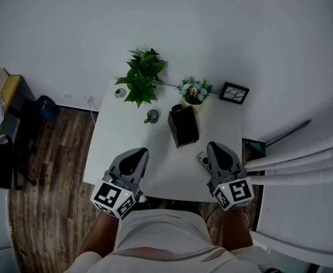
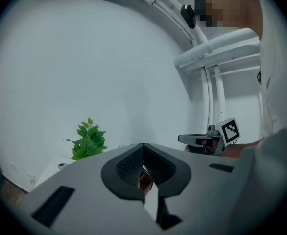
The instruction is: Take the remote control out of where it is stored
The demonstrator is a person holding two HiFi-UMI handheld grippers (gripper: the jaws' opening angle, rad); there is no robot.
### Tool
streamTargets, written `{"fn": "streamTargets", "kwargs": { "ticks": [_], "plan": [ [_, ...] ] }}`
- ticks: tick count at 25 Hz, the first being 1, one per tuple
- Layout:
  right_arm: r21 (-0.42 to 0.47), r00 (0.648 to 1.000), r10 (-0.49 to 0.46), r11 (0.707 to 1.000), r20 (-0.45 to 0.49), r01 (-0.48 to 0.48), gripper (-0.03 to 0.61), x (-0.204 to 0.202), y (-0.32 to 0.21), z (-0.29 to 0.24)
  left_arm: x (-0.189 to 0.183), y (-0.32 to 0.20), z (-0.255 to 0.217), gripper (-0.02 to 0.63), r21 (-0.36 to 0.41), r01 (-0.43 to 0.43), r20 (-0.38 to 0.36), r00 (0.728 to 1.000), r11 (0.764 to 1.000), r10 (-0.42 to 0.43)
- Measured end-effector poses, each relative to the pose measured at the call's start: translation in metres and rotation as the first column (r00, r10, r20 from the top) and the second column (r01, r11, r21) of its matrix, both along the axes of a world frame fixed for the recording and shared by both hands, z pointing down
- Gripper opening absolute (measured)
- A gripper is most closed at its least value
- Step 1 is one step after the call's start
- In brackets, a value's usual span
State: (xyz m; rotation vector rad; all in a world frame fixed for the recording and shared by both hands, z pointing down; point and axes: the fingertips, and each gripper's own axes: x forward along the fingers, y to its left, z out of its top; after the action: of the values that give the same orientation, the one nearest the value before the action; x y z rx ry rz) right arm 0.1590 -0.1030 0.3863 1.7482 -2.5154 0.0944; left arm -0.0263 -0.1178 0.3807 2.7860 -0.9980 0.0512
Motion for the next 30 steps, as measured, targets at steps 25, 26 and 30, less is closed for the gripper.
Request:
{"fn": "streamTargets", "kwargs": {
  "ticks": [25, 26, 30],
  "plan": [
    [-0.167, 0.994, 0.032, 0.985, -0.108, -0.05, 0.021, -0.009, -0.038, 0.046, -0.02, 0.004, 0.006, 0.008, -0.012, 0.047, 0.017, 0.999, 0.999, -0.047],
    [-0.176, 0.991, 0.034, 0.983, -0.131, -0.058, 0.027, -0.01, -0.043, 0.05, -0.022, 0.004, 0.008, 0.008, -0.017, 0.053, 0.018, 0.998, 0.998, -0.053],
    [-0.236, 0.985, 0.062, 0.967, -0.16, -0.099, 0.161, -0.012, -0.068, 0.077, -0.031, 0.003, 0.014, 0.008, -0.035, 0.082, 0.022, 0.996, 0.996, -0.081]
  ]
}}
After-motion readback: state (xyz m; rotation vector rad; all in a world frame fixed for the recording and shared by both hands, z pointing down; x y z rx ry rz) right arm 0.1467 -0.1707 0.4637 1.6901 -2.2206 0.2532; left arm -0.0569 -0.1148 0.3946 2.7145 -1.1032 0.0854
